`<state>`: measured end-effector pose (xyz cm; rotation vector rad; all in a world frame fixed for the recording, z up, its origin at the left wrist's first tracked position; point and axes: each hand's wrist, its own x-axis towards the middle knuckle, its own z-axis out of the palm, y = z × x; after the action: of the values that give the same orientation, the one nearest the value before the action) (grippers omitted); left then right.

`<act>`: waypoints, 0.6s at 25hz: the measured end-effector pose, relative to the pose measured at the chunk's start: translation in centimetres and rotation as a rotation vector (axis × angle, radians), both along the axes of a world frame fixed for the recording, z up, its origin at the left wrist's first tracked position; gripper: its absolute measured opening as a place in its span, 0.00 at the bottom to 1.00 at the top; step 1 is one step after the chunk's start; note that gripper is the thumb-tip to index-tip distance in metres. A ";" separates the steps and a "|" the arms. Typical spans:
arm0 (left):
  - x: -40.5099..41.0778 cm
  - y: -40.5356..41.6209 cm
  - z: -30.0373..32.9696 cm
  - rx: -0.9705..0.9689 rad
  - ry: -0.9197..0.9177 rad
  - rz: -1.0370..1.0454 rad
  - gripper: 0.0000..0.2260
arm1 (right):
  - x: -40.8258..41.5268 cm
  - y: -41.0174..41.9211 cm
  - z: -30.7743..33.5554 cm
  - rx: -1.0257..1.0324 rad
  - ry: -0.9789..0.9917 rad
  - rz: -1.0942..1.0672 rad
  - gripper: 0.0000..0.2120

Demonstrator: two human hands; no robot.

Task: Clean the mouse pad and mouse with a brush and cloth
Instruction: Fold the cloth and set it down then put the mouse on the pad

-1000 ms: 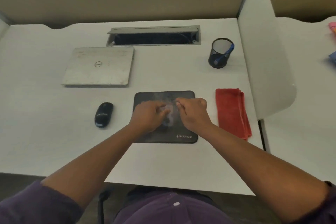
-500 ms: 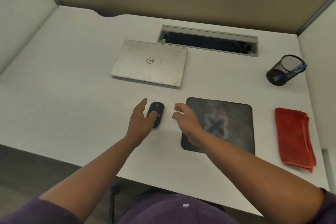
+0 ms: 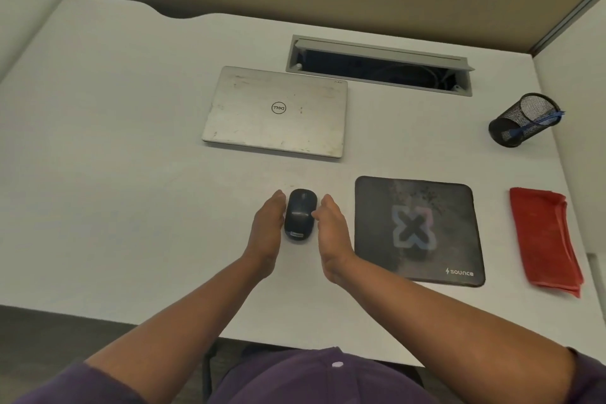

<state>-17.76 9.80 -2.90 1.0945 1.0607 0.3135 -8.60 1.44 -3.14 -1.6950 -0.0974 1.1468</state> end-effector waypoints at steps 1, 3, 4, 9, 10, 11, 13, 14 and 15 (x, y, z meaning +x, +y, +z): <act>0.1 -0.1 0.2 -0.013 -0.026 -0.006 0.17 | -0.3 0.1 0.0 0.003 -0.003 0.003 0.20; 0.1 -0.4 0.4 -0.018 -0.059 -0.022 0.17 | -0.4 0.4 -0.1 0.011 0.019 0.001 0.16; 0.2 -0.5 0.4 -0.016 -0.066 -0.026 0.17 | -0.4 0.4 0.0 0.022 0.036 -0.007 0.17; 1.3 -1.2 0.7 -0.009 -0.067 -0.039 0.17 | 0.4 -0.7 0.7 0.058 -0.002 0.004 0.30; 1.8 -1.6 0.7 0.002 -0.066 -0.060 0.17 | 0.8 -1.0 0.8 0.061 -0.012 -0.007 0.32; 2.5 -2.1 0.8 0.013 -0.064 -0.084 0.18 | 1.3 -1.5 1.2 0.058 -0.019 -0.024 0.33; 4.1 -3.4 1.1 0.022 -0.055 -0.115 0.18 | 2.5 -2.8 1.7 0.068 -0.030 -0.068 0.34; 5.0 -4.0 1.3 0.024 -0.052 -0.124 0.18 | 3.1 -3.6 1.9 0.075 -0.031 -0.088 0.35; 5.9 -4.7 1.4 0.027 -0.057 -0.140 0.18 | 3.8 -4.5 2.1 0.077 -0.023 -0.105 0.36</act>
<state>-11.83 5.14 -1.48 1.1708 0.9272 0.2461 -4.84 -3.07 -1.01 -1.6268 -0.0654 1.0335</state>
